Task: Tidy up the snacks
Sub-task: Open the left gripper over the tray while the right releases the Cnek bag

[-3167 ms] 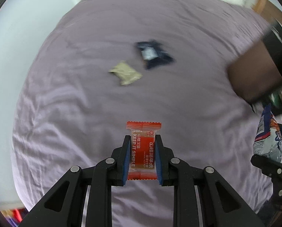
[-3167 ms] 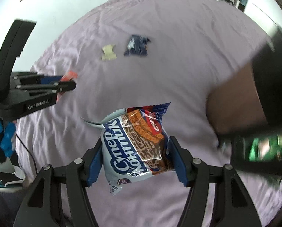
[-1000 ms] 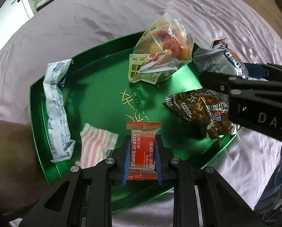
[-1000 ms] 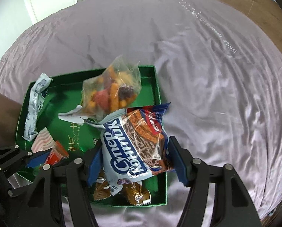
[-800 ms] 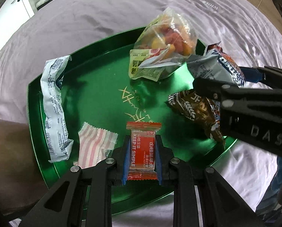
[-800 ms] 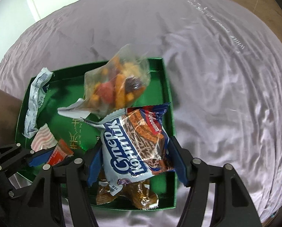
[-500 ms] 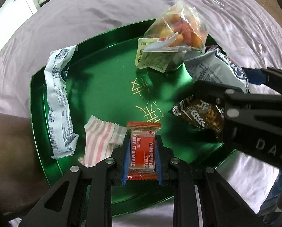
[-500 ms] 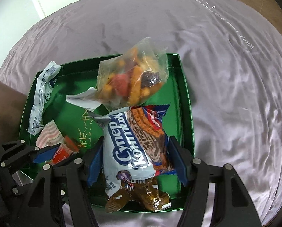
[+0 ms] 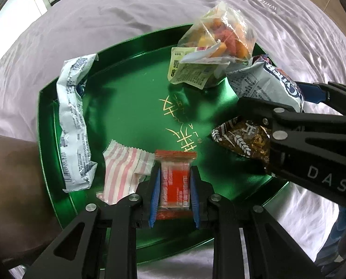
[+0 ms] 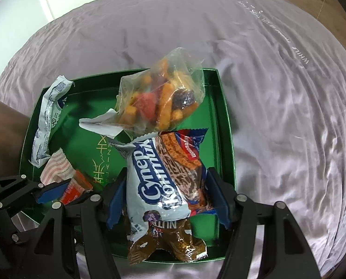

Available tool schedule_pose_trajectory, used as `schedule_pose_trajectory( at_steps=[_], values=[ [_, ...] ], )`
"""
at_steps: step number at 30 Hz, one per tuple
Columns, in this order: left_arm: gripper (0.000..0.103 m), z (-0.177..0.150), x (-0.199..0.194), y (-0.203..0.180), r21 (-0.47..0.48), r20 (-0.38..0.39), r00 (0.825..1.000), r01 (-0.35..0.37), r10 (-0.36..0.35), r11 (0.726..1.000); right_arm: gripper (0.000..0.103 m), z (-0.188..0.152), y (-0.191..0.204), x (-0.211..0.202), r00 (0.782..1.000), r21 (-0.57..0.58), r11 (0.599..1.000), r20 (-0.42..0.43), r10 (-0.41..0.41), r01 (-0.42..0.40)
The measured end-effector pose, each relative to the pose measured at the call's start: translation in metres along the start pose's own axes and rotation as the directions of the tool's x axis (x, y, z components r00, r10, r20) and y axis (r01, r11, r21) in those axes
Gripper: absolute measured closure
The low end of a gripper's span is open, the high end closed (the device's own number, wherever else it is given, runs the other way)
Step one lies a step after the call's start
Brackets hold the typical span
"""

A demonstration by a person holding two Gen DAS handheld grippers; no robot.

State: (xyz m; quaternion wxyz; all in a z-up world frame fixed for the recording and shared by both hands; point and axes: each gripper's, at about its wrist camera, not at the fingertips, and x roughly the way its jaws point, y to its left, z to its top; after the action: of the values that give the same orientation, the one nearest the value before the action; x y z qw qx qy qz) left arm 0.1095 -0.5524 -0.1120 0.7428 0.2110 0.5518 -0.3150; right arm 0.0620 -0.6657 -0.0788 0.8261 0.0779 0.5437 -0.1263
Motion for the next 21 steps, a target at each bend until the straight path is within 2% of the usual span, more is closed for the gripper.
schedule_pose_trajectory(
  at_steps=[2,4,6,7,8,9,18,19,20,21],
  values=[
    [0.076,0.001,-0.003,0.001,0.000,0.012,1.000,0.003,-0.003,1.000,0.066,0.001,0.000,-0.003,1.000,0.002,1.000,0.010,0.004,-0.004],
    [0.065,0.003,-0.008,0.001,-0.001,0.022,1.000,-0.003,0.003,1.000,0.063,0.002,0.000,-0.005,1.000,0.000,1.000,0.015,0.003,-0.003],
    [0.064,0.004,-0.013,0.002,-0.009,0.034,0.999,0.001,0.000,1.000,0.060,0.003,0.000,-0.009,1.000,-0.001,1.000,0.023,0.007,-0.007],
    [0.064,0.004,-0.015,0.003,-0.013,0.036,0.999,0.000,0.000,1.000,0.052,0.004,0.001,-0.010,1.000,-0.001,1.000,0.025,0.008,-0.008],
    [0.063,0.005,-0.017,0.003,-0.015,0.039,0.999,0.000,0.000,1.000,0.040,0.005,0.001,-0.012,1.000,0.000,1.000,0.029,0.006,-0.006],
    [0.060,0.005,-0.019,0.003,-0.015,0.043,0.999,0.004,-0.003,1.000,0.037,0.005,0.001,-0.014,0.999,0.002,1.000,0.033,0.006,-0.006],
    [0.054,-0.002,-0.046,0.005,-0.015,0.081,0.997,0.008,-0.007,1.000,0.034,0.006,0.005,-0.038,0.998,0.027,1.000,0.065,0.013,-0.015],
    [0.054,-0.002,-0.050,0.005,-0.014,0.086,0.996,0.010,-0.008,1.000,0.029,0.006,0.006,-0.043,0.997,0.025,1.000,0.075,0.007,-0.009],
    [0.053,-0.002,-0.052,0.004,-0.013,0.090,0.996,0.011,-0.010,1.000,0.017,0.006,0.007,-0.047,0.997,0.025,1.000,0.081,0.005,-0.007],
    [0.053,-0.003,-0.054,0.005,-0.012,0.094,0.995,0.016,-0.015,1.000,0.013,0.006,0.008,-0.050,0.996,0.026,1.000,0.088,0.005,-0.007]
  ],
)
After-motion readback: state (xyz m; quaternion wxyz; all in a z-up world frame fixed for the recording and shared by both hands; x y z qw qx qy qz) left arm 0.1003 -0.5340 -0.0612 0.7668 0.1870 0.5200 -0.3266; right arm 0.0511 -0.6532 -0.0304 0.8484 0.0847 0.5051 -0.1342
